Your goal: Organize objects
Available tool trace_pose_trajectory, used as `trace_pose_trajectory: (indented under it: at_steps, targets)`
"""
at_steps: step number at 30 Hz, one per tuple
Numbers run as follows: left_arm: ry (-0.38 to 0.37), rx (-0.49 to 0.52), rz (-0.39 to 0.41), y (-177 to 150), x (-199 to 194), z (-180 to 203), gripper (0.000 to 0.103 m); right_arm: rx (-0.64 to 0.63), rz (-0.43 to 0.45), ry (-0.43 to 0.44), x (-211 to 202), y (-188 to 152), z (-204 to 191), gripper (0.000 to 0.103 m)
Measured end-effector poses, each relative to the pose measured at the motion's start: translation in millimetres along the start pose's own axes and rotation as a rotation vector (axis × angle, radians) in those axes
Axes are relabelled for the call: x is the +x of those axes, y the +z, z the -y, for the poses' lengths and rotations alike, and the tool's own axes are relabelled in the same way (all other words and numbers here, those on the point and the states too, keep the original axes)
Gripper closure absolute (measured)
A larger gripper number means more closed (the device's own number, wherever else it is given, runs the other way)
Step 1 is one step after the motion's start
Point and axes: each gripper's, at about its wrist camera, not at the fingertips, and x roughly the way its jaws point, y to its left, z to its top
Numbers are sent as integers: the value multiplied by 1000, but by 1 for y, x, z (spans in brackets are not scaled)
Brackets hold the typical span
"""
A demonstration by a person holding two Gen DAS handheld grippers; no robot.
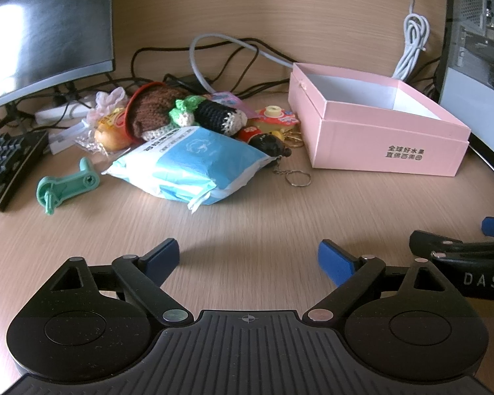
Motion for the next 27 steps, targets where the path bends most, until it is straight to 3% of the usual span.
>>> trace_pose_trajectory:
  at_steps: [2, 4, 8, 11, 15, 20, 24, 27]
  targets:
    - [-25, -17, -43, 8, -2, -6, 15, -7, -9, 8, -1, 0, 0, 0]
    - [-66, -101, -62, 23, -9, -22, 25, -11, -20, 15, -2, 2, 3, 0]
    - [39, -271, 27, 59, -24, -54, 25, -19, -36, 24, -1, 3, 3, 0]
    - [48, -383, -61, 83, 0, -72, 25, -20, -44, 25, -3, 1, 2, 0]
    - [103, -363, -156, 97, 35, -71, 25, -20, -62, 24, -4, 1, 2, 0]
    - [129, -315, -207, 96, 56, -61, 8, 1, -93, -1, -5, 3, -1, 0]
    - [166, -290, -242, 94, 71, -57, 8, 22, -106, -24, -5, 3, -3, 0]
    - [151, -303, -258, 91, 77, -58, 12, 15, -127, -18, -4, 6, -3, 0]
